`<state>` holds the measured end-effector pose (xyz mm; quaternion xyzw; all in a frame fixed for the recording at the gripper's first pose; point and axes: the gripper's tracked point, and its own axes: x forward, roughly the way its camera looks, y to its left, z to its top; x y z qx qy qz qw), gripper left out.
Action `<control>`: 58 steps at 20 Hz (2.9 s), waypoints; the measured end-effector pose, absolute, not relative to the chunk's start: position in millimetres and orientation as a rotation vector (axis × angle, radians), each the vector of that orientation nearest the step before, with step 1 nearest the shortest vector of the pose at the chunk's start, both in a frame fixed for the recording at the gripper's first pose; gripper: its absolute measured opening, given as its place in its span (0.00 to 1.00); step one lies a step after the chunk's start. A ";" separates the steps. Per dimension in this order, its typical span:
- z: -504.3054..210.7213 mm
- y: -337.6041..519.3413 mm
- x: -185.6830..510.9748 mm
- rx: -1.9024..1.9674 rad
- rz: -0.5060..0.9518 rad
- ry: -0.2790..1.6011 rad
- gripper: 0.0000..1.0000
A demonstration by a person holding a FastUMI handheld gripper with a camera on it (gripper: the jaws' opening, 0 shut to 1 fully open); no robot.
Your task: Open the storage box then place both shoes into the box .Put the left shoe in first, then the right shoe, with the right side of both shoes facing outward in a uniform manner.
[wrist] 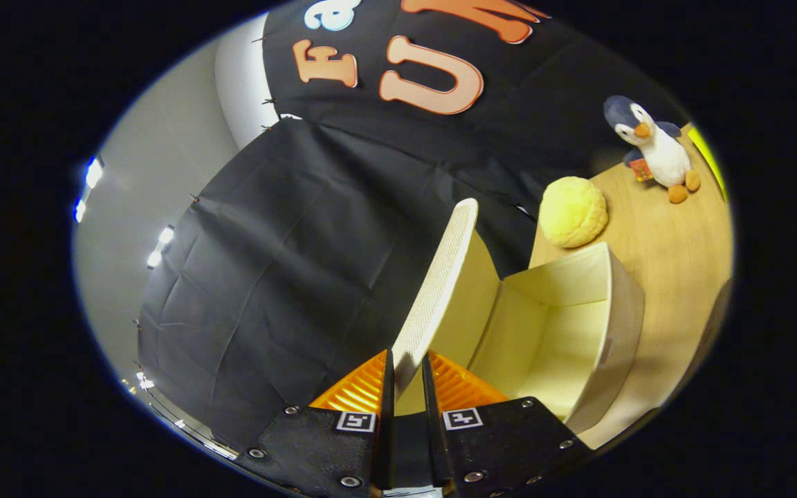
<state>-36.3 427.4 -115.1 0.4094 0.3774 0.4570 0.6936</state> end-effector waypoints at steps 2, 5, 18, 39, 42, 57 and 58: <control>-108.2 446.5 -37.6 0.880 1.049 0.830 0.21; -99.0 475.7 -41.8 0.865 1.077 0.838 0.21; -107.2 578.7 -47.0 0.807 1.061 0.901 0.30; -173.2 369.1 44.5 0.336 0.589 0.716 0.96; -204.2 301.8 48.2 0.282 0.459 0.735 0.96; -348.7 185.9 18.3 0.069 0.283 0.919 0.88; -357.3 183.4 19.1 0.065 0.279 0.928 0.83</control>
